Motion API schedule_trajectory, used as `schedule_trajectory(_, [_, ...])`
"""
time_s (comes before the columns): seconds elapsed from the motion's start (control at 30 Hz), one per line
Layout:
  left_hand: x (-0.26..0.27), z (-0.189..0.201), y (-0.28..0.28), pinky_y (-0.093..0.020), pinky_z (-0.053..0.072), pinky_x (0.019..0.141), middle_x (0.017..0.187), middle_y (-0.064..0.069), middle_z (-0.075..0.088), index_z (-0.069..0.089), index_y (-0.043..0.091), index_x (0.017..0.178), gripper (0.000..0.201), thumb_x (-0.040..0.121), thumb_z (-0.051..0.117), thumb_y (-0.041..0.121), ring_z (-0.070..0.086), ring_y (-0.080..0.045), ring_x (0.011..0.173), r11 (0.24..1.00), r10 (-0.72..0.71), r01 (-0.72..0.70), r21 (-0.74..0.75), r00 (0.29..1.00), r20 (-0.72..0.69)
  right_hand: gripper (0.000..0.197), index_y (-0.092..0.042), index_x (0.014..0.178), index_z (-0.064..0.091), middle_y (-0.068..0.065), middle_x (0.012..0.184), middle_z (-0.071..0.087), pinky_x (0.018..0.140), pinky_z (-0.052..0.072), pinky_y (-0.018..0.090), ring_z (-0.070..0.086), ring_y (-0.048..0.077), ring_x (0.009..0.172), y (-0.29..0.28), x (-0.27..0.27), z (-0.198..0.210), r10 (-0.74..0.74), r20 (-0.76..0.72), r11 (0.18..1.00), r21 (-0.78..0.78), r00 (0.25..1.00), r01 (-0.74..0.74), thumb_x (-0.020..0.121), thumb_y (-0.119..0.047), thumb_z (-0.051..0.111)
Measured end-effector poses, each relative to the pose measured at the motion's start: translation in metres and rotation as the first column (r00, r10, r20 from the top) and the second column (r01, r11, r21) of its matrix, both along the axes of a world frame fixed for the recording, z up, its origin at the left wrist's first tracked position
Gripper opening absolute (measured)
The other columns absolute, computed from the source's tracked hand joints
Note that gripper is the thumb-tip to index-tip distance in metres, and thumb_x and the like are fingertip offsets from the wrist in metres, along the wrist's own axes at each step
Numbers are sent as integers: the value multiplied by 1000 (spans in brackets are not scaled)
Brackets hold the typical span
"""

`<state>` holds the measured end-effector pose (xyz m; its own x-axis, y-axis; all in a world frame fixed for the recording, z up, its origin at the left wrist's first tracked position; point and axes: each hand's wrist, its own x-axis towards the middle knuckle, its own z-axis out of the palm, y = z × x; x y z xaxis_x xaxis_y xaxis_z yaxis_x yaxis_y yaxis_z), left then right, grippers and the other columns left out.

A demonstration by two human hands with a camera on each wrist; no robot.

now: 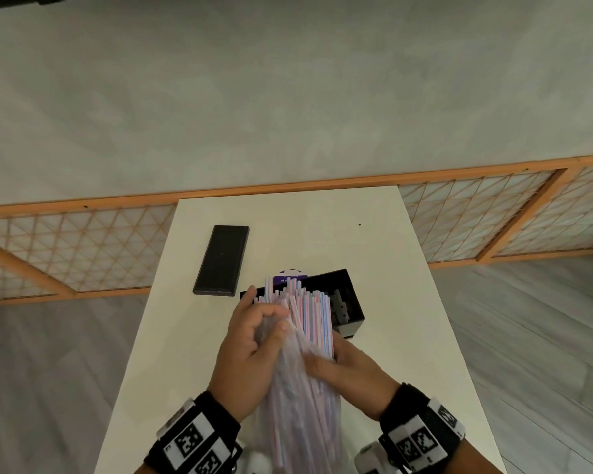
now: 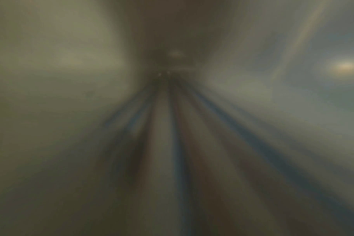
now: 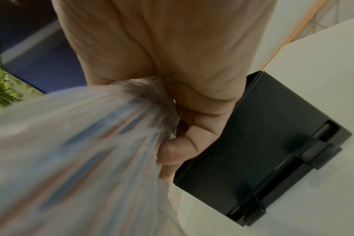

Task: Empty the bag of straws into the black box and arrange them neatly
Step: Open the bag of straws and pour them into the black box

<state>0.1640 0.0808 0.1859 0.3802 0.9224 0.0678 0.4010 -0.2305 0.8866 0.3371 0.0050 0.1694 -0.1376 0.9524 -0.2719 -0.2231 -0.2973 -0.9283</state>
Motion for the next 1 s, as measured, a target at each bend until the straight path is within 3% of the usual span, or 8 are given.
schedule_trajectory(0.1, [3,1,2,1,28,96,142,15,50,65,29,91,18,97,64,11,25,14,144,997,36,-32,71,998,-48,56,-21,146,47,4,137,65,106,51,42,62,25,126,-1,-3,-2,-20,-47,1000,-12,999,20,95,-16,71])
schedule_trajectory(0.37, [11,0,4,-20,32,111,140,7,57,65,22,97,10,102,58,26,28,-3,151,991,27,-9,-131,989,142,45,-11,137,59,20,134,64,110,46,55,61,39,125,-3,-2,-13,18,-228,985,-161,974,-56,94,-19,72])
schedule_trajectory(0.43, [7,-1,4,-38,45,105,116,1,69,65,20,95,21,98,57,39,57,-23,129,951,-12,63,-302,986,168,43,-10,132,64,22,133,65,109,46,54,62,40,123,-4,1,-16,-43,-288,970,-243,957,-30,93,-26,72])
schedule_trajectory(0.53, [1,8,3,-42,46,90,93,-3,65,66,20,96,30,95,54,48,62,-15,91,925,-157,169,-341,986,64,45,-6,132,65,24,133,63,104,51,48,62,41,123,-6,8,-20,-103,-345,955,-298,933,-5,93,-27,71])
schedule_trajectory(0.67, [-8,20,5,-42,17,127,167,13,21,54,26,146,49,98,52,15,12,-9,157,861,-326,319,-396,944,53,54,-1,140,56,27,141,57,110,45,51,58,41,127,-3,19,-19,-163,-428,920,-390,889,-19,96,-30,67])
schedule_trajectory(0.77, [-29,22,9,-46,27,125,168,23,-13,20,44,160,82,98,58,5,3,-11,158,733,-675,640,-233,727,-128,57,-5,145,52,25,145,52,120,31,56,51,41,133,-2,25,-11,-205,-468,892,-450,860,-32,99,-36,63])
schedule_trajectory(0.87, [-32,23,8,-45,42,116,162,18,-34,-21,44,156,112,91,69,37,23,-24,155,709,-650,686,-167,543,-532,58,-9,145,53,20,141,53,121,31,52,53,35,128,2,30,3,-188,-492,894,-445,850,-59,99,-43,60])
schedule_trajectory(1.0, [-11,17,8,-41,18,127,169,5,-21,-25,39,156,102,95,56,56,-7,-15,158,718,-453,656,234,695,-558,56,-17,147,53,5,134,57,117,36,36,55,21,126,19,28,14,-237,-436,866,-500,868,-15,101,-50,52])
